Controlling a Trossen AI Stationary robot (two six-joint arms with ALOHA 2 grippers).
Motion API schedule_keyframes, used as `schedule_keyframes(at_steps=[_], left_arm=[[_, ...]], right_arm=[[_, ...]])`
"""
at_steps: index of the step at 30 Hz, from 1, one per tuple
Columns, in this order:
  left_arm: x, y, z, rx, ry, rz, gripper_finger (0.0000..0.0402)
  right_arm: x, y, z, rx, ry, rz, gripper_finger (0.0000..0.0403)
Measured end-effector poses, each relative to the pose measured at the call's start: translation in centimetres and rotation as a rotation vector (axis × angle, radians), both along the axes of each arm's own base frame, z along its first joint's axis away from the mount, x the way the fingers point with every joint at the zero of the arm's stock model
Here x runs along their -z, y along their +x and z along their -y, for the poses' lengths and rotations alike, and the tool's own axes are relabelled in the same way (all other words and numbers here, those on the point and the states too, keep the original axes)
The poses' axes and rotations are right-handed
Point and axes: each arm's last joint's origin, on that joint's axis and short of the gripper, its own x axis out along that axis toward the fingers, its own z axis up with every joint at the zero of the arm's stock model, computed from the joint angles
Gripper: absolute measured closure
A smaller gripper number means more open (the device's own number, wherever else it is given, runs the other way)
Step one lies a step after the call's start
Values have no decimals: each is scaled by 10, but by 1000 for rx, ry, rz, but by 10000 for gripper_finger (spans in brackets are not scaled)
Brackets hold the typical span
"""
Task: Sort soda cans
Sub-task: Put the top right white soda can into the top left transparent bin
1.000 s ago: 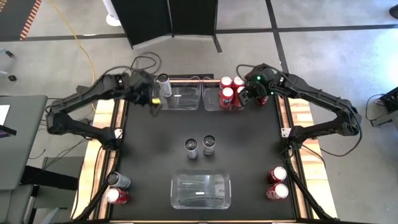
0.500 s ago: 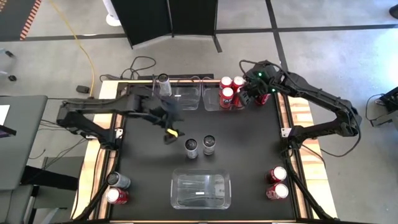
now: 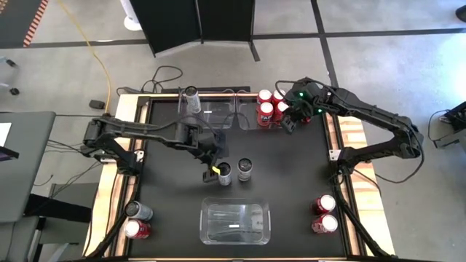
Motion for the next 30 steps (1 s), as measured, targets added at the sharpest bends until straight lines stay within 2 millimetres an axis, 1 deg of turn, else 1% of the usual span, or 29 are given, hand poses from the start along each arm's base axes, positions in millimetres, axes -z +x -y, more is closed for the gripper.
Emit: schedule_keyframes(at_steps=[4,7,10,13,19,22,27,30], left_arm=[[0,4,10,31,24,34,79],[4,7,14,43,46,36,79],[9,10,16,59,78,22,79],[17,15,15,25,120,0,79],[23,17,15,2,116,-29,80],[23,17,15,-23,104,-26,93],[23,17,15,-39,97,-29,141],[23,17,15,-59,86,-30,146]], right_arm=[[-1,1,-1,-18,-18,8,148],[-1,1,0,-18,-19,9,148],[-1,1,0,-31,-30,2,148],[0,0,-1,-44,-33,-14,148],[0,0,-1,-45,-33,-16,148],[1,0,-1,-46,-31,-21,148],[1,-1,-2,-51,-30,-32,148],[1,-1,-2,-51,-30,-32,148]])
